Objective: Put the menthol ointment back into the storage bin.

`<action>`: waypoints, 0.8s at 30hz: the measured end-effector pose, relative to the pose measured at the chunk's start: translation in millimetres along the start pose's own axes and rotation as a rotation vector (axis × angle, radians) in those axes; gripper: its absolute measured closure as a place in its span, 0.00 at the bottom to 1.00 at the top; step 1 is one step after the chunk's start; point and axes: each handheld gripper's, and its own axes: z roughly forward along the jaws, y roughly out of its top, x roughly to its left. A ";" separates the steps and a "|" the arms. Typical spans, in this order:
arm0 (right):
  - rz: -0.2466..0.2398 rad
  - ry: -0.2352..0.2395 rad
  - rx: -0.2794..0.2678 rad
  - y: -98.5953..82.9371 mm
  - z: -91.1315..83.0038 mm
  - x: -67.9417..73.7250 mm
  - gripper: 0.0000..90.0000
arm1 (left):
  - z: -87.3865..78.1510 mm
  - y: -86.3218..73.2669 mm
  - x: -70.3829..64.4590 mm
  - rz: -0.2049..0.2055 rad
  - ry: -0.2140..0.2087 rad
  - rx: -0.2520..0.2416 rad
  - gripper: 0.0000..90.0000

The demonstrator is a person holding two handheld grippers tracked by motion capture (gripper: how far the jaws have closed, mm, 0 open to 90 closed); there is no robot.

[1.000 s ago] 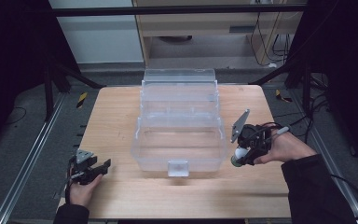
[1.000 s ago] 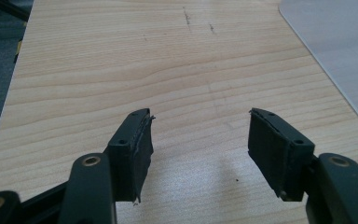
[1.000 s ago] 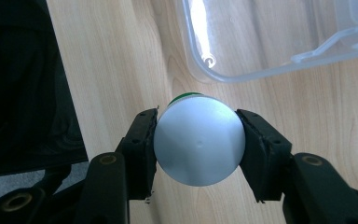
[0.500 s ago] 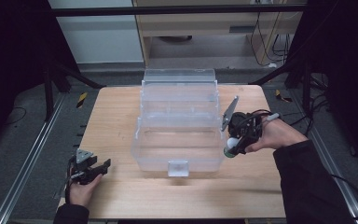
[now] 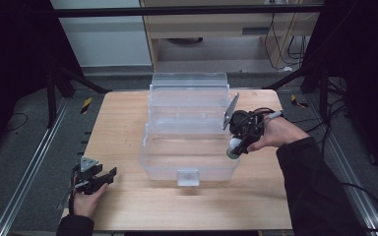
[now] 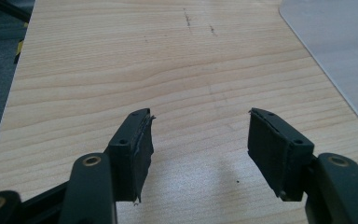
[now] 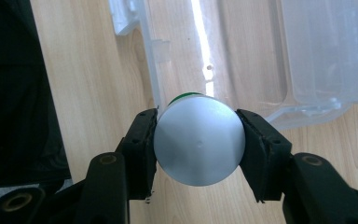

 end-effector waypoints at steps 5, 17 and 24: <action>-0.001 0.007 -0.008 5.7 7.5 -7.7 0.56 | 0.1 0.0 0.5 0.000 0.001 0.000 0.44; -0.010 0.023 -0.001 11.4 38.7 -17.2 0.56 | 0.0 0.1 0.7 0.000 0.002 -0.002 0.44; -0.015 0.031 0.007 8.0 52.9 -18.4 0.56 | 0.0 0.2 0.5 0.003 0.004 -0.001 0.44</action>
